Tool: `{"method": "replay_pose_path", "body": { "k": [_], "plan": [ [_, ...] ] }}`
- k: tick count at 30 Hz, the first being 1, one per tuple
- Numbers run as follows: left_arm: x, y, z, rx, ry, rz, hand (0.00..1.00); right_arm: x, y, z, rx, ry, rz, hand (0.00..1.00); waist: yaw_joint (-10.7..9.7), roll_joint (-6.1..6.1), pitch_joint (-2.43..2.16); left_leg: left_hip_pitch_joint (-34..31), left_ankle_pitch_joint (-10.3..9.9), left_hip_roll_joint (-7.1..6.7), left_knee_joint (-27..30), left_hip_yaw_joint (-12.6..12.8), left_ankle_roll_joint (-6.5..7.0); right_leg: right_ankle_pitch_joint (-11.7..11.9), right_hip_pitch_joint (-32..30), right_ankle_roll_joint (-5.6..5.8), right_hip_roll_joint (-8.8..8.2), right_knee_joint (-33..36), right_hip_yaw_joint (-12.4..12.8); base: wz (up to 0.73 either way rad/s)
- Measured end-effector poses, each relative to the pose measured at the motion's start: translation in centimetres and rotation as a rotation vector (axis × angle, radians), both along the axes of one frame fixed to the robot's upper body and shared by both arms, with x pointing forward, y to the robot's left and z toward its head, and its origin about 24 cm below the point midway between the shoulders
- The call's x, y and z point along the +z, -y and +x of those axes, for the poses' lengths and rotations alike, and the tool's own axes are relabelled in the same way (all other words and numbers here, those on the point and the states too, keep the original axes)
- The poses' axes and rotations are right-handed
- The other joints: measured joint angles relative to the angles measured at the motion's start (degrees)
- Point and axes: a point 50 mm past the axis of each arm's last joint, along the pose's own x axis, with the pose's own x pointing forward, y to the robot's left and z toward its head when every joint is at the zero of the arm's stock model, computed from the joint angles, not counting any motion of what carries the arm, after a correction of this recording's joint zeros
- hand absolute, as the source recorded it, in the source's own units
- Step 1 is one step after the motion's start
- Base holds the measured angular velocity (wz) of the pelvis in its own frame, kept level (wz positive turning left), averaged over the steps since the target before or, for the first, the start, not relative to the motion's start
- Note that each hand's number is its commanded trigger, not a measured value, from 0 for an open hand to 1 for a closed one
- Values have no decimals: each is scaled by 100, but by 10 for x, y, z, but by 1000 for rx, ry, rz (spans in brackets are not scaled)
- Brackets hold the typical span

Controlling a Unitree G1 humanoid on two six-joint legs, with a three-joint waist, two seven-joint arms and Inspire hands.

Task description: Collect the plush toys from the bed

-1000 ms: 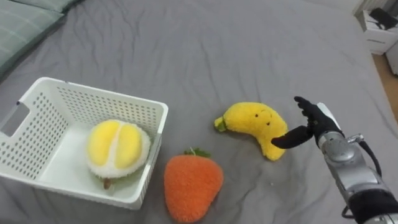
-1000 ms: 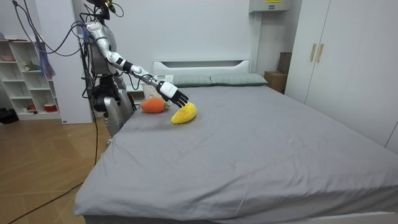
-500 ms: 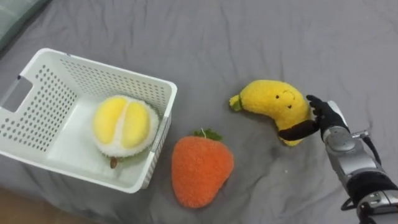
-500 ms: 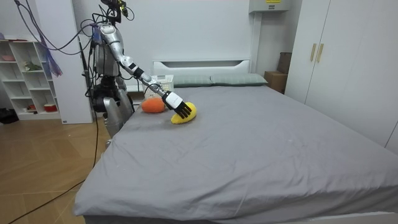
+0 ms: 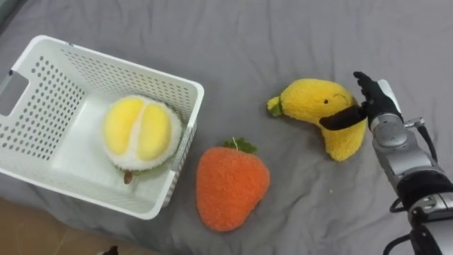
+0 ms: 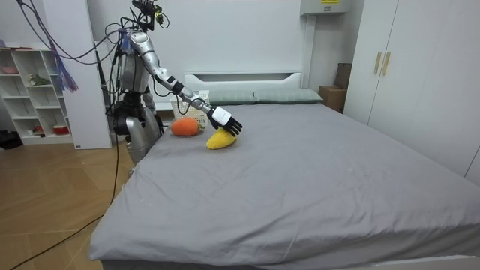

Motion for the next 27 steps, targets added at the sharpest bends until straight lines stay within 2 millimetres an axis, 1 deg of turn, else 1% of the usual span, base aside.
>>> {"method": "replay_pose_path", "body": {
  "k": [5,11,14,18,21,27],
  "plan": [
    [1,1,3,-8,12,1,0,0,7,-1,-46,-5,-19,0,3,15,-4,-1,0,-2,0,-16,0,0,-3,0,2,0,4,0],
    [1,1,3,15,19,-12,0,-1,11,-2,-83,-1,-32,0,9,81,-11,-2,1,-6,0,-42,-1,0,-7,0,2,-1,-1,0],
    [1,2,4,30,29,-25,0,-2,13,-3,-87,-10,-48,0,24,123,-10,-5,2,-10,0,-67,-3,0,5,0,-9,0,-108,4],
    [0,5,3,33,27,-43,0,-9,16,-8,-84,-46,-76,0,108,138,-3,-7,3,-16,-9,-72,-3,-1,1,-1,-16,0,-131,0],
    [0,6,3,43,26,-51,0,-14,18,-11,-82,-78,-99,0,137,141,-2,-11,4,-16,-12,-103,-4,-2,18,-2,-27,1,-248,7],
    [-2,8,1,44,19,-58,0,-20,18,-14,-67,-115,-126,0,166,154,7,-54,13,-30,-14,-107,0,-2,-19,-2,-41,-2,-271,1]
  ]
}}
